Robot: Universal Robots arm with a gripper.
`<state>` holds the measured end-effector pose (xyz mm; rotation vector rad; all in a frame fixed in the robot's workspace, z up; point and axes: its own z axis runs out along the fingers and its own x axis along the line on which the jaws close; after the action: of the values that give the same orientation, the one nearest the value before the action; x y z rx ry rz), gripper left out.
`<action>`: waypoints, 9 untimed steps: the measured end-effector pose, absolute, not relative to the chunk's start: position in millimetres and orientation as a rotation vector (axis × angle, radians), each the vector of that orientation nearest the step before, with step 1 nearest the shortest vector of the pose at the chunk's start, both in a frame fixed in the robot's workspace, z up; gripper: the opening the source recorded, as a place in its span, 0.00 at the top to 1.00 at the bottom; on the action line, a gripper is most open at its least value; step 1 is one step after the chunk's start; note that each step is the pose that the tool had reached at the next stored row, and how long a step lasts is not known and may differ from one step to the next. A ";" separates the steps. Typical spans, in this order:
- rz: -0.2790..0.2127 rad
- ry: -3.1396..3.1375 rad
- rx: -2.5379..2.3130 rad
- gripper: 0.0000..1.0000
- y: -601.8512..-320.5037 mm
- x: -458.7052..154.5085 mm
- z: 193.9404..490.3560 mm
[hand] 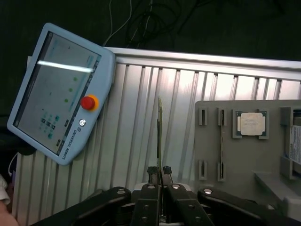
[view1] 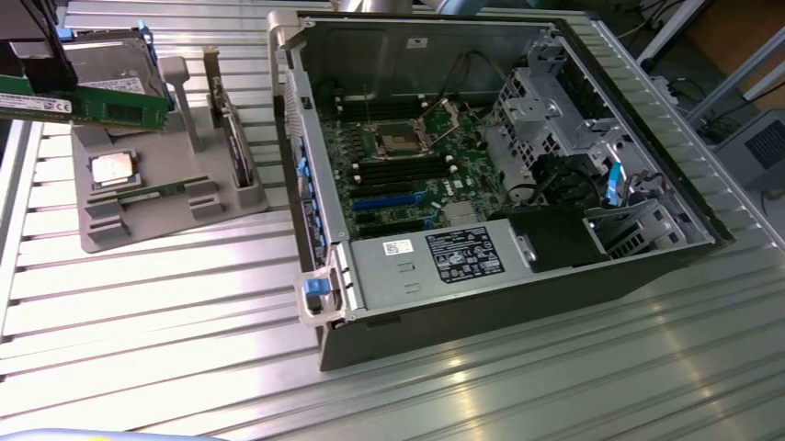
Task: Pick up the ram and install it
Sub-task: 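Pick up the ram and move it above insertion slot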
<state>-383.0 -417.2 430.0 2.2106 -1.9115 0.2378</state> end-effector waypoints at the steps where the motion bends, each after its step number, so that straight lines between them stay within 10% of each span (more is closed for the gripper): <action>1: 0.240 -1.910 2.209 0.88 -417.1 -383.0 430.4; 9: 0.257 -1.900 2.197 0.88 -417.2 -383.0 433.5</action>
<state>-383.0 -417.2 433.5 2.1968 -1.8999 0.2572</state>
